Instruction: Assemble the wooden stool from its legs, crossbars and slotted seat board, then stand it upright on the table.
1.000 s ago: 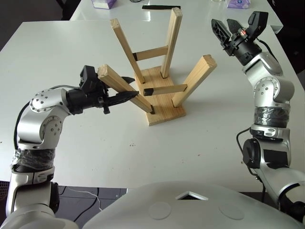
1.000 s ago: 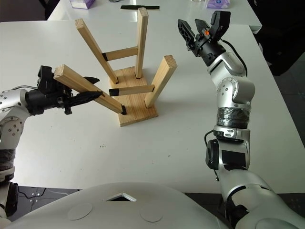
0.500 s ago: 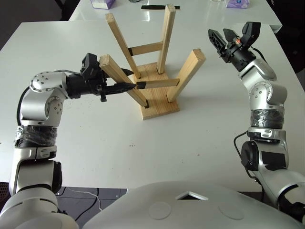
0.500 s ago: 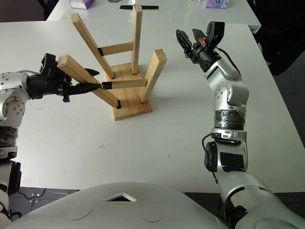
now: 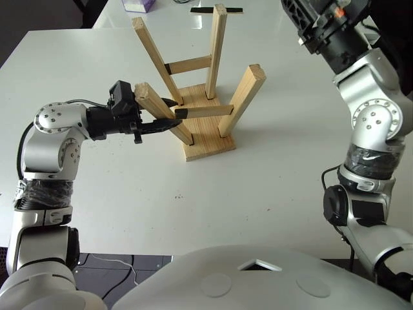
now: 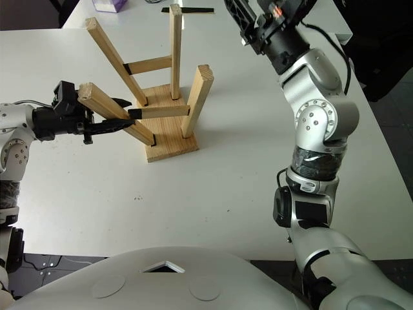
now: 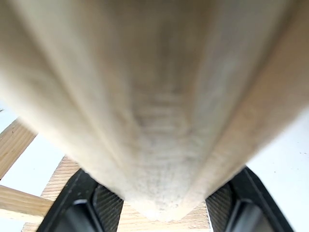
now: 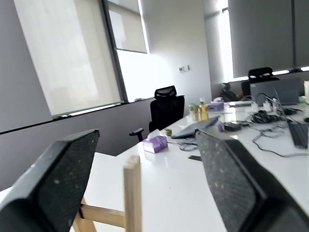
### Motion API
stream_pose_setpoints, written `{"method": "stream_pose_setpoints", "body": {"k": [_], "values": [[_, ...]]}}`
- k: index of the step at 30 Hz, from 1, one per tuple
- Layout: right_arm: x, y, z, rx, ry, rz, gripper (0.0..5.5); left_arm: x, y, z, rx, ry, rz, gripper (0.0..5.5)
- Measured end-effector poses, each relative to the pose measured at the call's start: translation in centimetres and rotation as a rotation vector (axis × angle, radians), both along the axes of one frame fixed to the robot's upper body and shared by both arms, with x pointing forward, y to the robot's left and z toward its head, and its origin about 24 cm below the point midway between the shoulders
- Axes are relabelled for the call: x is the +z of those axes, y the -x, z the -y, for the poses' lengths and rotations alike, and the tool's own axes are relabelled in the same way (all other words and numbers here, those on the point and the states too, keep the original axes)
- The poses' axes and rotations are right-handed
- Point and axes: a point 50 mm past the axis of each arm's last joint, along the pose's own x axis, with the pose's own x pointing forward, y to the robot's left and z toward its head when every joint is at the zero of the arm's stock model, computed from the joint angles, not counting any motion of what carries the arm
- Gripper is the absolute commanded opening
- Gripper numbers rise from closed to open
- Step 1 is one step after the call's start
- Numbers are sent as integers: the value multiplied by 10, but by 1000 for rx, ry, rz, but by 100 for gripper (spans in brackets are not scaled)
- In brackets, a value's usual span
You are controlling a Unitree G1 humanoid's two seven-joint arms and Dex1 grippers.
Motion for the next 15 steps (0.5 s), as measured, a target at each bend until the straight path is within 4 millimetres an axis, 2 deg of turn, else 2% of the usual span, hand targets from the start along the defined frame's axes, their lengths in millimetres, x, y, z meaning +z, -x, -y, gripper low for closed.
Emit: {"method": "stream_pose_setpoints", "body": {"k": [3, 5, 7, 9, 11, 15], "values": [[32, 23, -19, 137, 14, 114, 282, -3, 4, 2, 34, 23, 4, 205], [41, 41, -37, 225, 90, 179, 249, -5, 10, 3, 53, 34, 5, 205], [36, 57, -58, 292, 203, 210, 214, -7, 15, 3, 71, 44, 4, 205], [18, 72, -77, 351, 288, 200, 184, -7, 19, 4, 87, 51, 3, 205], [5, 76, -82, 349, 314, 162, 156, -8, 22, 5, 101, 56, 2, 205], [-9, 74, -87, 298, 397, 147, 93, -6, 25, 10, 145, 51, -8, 205]]}}
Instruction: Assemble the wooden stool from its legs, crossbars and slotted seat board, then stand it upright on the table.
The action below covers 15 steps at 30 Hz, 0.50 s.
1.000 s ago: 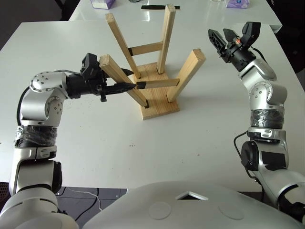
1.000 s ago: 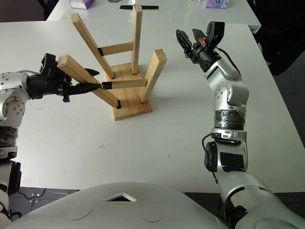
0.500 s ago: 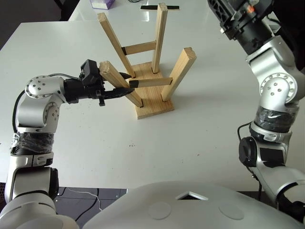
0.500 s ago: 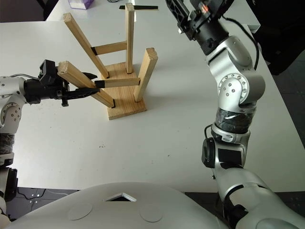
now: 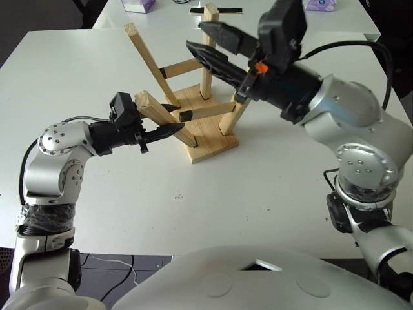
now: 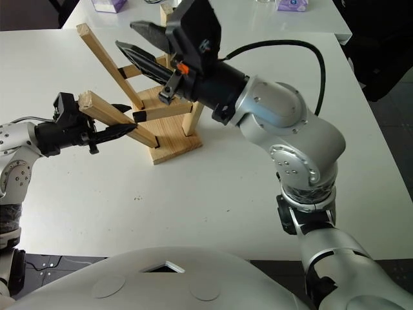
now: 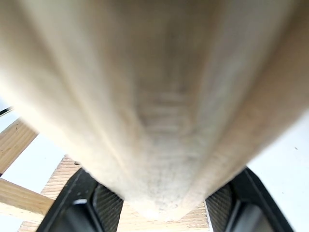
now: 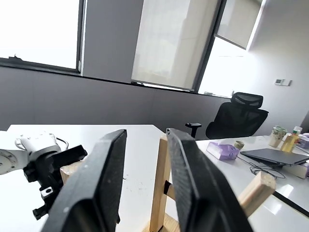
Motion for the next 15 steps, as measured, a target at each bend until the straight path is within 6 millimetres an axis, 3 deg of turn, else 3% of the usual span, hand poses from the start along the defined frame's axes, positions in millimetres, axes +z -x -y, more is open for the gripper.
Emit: {"method": "stream_pose_setpoints", "body": {"k": [6, 11, 15], "values": [[-37, -1, -10, -59, 167, 1, 1, 5, 4, 10, 46, -18, -19, 205], [-69, -11, -21, -142, 288, 33, 0, 5, 7, 11, 63, -17, -25, 205], [-80, -13, -28, -166, 318, 50, 0, 6, 6, 12, 66, -14, -33, 205]]}}
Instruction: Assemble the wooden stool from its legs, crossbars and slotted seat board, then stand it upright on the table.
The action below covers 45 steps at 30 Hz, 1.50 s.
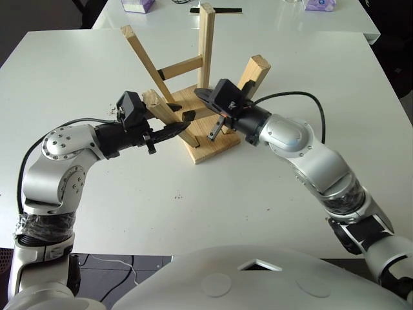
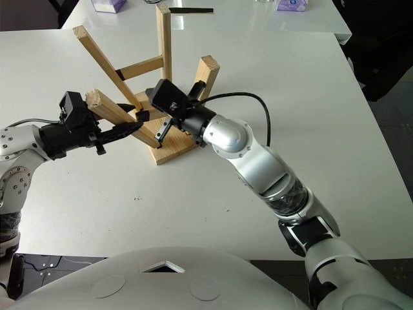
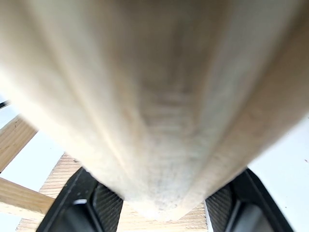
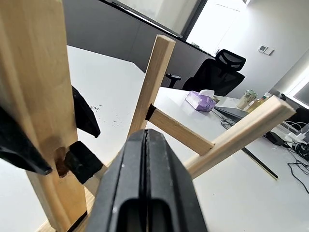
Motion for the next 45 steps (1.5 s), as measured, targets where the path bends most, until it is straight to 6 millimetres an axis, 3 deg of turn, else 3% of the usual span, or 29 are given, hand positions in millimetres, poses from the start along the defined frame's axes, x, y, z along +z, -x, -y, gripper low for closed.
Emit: {"method": "stream_pose_setpoints", "body": {"k": [6, 16, 19, 22, 25, 27, 28, 29, 30, 31, 33, 35, 41, 45], "values": [[-24, 12, -4, 29, 69, -36, 0, 3, -7, 4, -2, -10, -19, 205], [-21, 8, -3, 17, 67, -13, 0, 3, -11, 11, -2, -34, -26, 205], [9, 2, 3, -13, -106, 1, 0, 3, -11, 12, -10, -49, -25, 205], [56, -11, 21, -35, -339, 16, 0, 4, -11, 13, -15, -50, -9, 205], [88, -30, 59, -127, -411, 77, 0, 2, -12, 12, -26, -51, 1, 205], [98, -50, 101, -280, -335, 132, 0, 0, -11, 12, -43, -53, -1, 205], [93, -59, 121, -369, -254, 145, 0, -2, -10, 11, -50, -54, -7, 205], [74, -68, 140, -465, -158, 105, 0, -3, -10, 9, -57, -56, -9, 205], [56, -70, 144, -489, -116, 49, 0, -3, -11, 8, -62, -59, -8, 205], [29, -68, 136, -458, -80, -44, 0, -2, -11, 7, -76, -59, -2, 205], [4, -56, 103, -308, -107, -167, 0, -2, -12, 9, -100, -58, 5, 205], [2, -37, 75, -191, -207, -223, 0, -1, -12, 7, -123, -52, 19, 205], [-2, -17, 75, -197, -390, -380, 0, -1, -10, 0, -186, -38, 28, 205], [1, -6, 82, -160, -361, -397, 0, -2, -10, -2, -210, -26, 30, 205]]}}
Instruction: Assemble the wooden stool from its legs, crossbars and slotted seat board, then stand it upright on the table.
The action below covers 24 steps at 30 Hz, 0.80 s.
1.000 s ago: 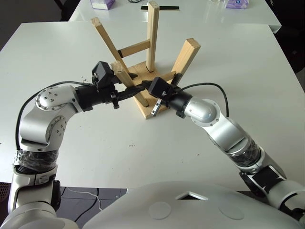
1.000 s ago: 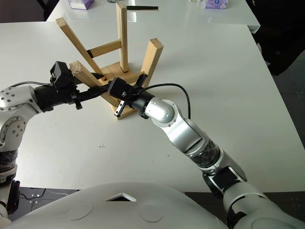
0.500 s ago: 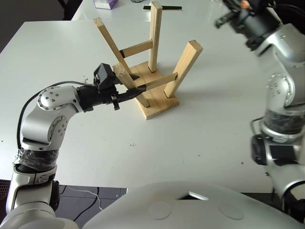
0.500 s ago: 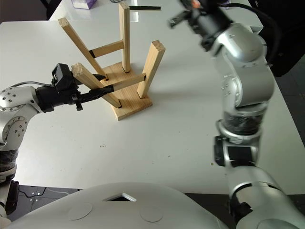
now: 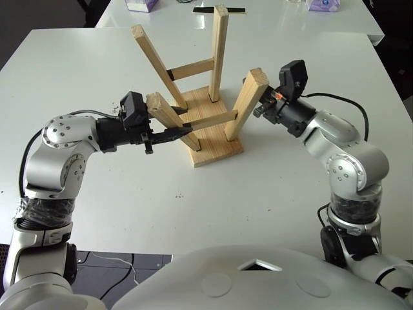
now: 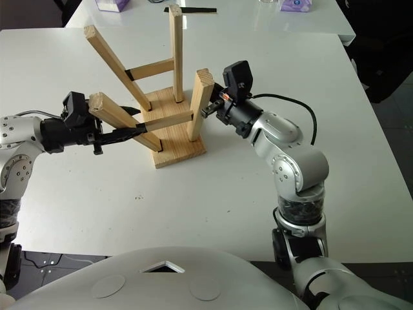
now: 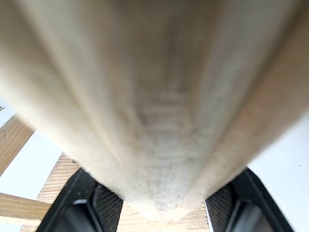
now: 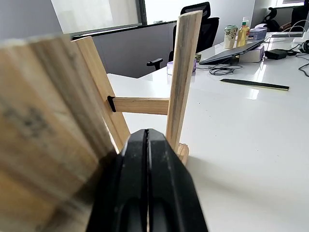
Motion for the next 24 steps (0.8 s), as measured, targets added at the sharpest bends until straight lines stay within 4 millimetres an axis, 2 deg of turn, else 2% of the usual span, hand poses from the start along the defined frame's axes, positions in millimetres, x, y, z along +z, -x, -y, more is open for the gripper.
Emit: {"method": "stream_pose_setpoints", "body": {"k": [1, 2, 3, 6, 13, 20, 24], "values": [[1, 2, 4, 23, 37, 12, 0, -1, -1, 0, 4, 10, 4, 205], [1, 3, 6, 37, 61, 14, 0, -1, -1, -1, 10, 17, 7, 242], [1, 4, 8, 48, 78, 13, 0, -1, -2, -1, 17, 22, 7, 255], [-9, 11, 2, 135, 89, -28, 0, -8, -14, -12, 140, 38, -30, 302], [-10, 1, 10, 99, 26, -4, 0, 1, -31, -16, 131, -14, 2, 306], [-22, -1, 18, -39, 47, -1, 0, 11, -19, -13, 134, 42, -10, 306], [-27, 3, 19, -66, 49, -18, 0, 11, -5, 2, 126, 101, -39, 306]]}}
